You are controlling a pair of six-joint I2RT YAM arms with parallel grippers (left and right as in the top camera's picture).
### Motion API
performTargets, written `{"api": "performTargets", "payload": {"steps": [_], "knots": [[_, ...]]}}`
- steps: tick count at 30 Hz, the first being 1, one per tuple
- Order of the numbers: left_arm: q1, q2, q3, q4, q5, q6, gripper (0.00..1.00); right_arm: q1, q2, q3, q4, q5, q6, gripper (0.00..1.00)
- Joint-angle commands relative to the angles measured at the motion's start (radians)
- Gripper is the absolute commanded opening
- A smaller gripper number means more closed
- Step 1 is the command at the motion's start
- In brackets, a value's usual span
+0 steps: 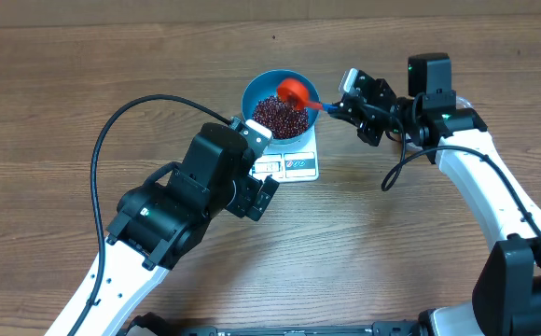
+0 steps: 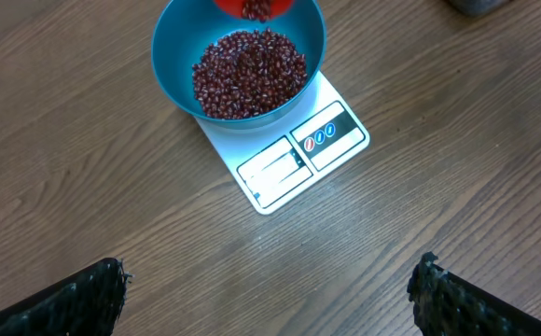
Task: Scoop item into bowl and weigh 150g on scale
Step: 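Tilt the scoop slowly to trickle beans into the teal bowl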
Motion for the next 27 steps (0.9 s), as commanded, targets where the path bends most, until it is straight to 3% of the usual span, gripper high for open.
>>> {"api": "performTargets", "payload": {"steps": [1,27], "knots": [[0.004,0.005,-0.003,0.002,0.012,0.015,1.0,0.0,0.001,0.018,0.036,0.059,-0.004,0.04],[0.004,0.005,-0.003,0.002,0.013,0.015,1.0,0.0,0.001,0.018,-0.031,0.018,0.001,0.04]]}}
